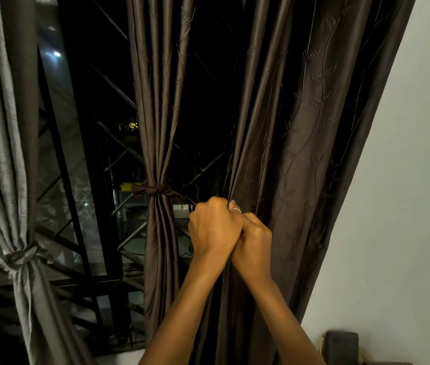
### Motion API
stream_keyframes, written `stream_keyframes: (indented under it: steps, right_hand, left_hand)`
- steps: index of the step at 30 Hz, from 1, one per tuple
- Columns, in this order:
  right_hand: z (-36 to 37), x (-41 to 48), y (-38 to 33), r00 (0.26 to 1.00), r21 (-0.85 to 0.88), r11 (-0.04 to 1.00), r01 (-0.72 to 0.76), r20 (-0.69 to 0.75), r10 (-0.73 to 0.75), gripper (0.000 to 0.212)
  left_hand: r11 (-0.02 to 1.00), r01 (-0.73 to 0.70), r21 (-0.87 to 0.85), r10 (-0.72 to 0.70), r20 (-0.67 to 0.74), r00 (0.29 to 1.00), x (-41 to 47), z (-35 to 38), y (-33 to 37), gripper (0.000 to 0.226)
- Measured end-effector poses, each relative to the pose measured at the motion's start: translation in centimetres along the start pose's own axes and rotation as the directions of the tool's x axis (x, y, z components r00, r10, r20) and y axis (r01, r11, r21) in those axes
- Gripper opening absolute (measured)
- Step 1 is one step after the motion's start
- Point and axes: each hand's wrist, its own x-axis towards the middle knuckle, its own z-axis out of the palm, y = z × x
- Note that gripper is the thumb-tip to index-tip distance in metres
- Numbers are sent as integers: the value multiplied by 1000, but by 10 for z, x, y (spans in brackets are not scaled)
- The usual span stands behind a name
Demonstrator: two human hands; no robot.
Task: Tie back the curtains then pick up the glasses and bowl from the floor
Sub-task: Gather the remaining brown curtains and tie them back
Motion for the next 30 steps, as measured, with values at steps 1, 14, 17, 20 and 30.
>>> stream_keyframes:
  steps: [1,14,17,20,30]
  right_hand:
    - [-3,1,2,999,13,1000,2,51,-2,18]
    - [-83,37,54,891,-155,889,-430,-228,391,51]
    - [-92,47,57,927,-184,911,-369,-151,344,30]
    - [-98,50,66,928,-189,911,-366,-142,343,40]
    - [-64,17,43,959,-143,963,-227,-206,196,16]
  left_hand:
    - [1000,-13,11,13,-2,1000,1,-1,-1,40]
    - [990,-135,-48,131,-70,989,24,-26,-57,56]
    - [985,-162,-55,158,-68,985,29,-29,-65,54]
    - [985,-167,-34,163,-81,983,35,-33,-72,52]
    - [980,-194,-47,190,-80,979,14,-22,-55,41]
